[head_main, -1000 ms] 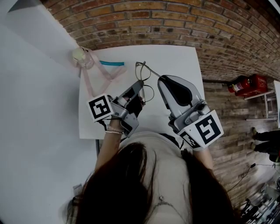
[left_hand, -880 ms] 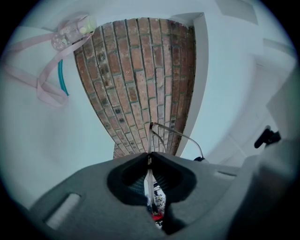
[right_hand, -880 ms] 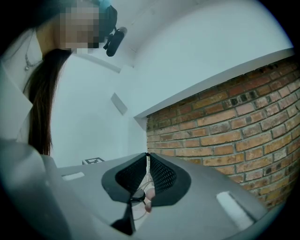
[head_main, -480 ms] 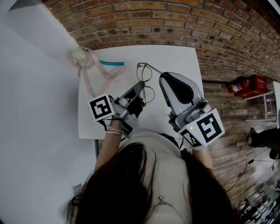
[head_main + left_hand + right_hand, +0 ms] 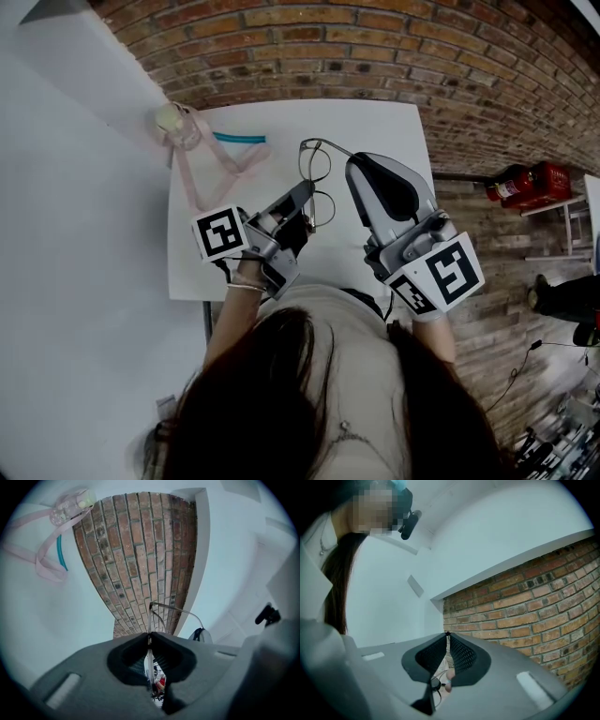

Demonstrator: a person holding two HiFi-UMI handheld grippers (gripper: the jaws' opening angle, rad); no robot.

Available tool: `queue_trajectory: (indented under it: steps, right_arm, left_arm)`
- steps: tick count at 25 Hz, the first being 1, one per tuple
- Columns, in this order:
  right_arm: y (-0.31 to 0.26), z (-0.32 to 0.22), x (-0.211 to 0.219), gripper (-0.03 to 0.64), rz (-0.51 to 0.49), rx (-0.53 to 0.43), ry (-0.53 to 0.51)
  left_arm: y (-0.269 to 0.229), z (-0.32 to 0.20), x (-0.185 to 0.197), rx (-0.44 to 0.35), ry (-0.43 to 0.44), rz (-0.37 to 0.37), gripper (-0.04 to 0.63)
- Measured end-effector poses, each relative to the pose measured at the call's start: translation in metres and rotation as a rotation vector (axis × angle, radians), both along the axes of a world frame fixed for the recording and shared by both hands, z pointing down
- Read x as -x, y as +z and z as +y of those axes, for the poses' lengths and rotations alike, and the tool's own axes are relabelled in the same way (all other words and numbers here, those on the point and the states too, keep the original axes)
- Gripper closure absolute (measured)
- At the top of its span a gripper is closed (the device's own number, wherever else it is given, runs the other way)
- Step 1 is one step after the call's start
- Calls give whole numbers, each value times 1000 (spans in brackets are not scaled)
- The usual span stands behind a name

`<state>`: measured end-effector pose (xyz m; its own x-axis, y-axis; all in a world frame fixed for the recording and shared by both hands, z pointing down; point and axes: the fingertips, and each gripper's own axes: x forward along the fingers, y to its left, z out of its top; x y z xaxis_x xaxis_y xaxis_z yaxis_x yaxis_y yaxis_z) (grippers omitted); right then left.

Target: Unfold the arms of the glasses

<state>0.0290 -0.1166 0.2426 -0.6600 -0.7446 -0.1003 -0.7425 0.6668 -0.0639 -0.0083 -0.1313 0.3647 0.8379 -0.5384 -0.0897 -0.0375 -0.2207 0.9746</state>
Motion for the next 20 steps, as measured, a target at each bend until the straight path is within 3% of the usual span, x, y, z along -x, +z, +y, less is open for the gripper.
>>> queue_trajectory:
  steps: [20]
  right_arm:
    - [0,-7,-12,586,-34,11,30]
  left_arm:
    - [7,6,-6,-6,59,-24,571]
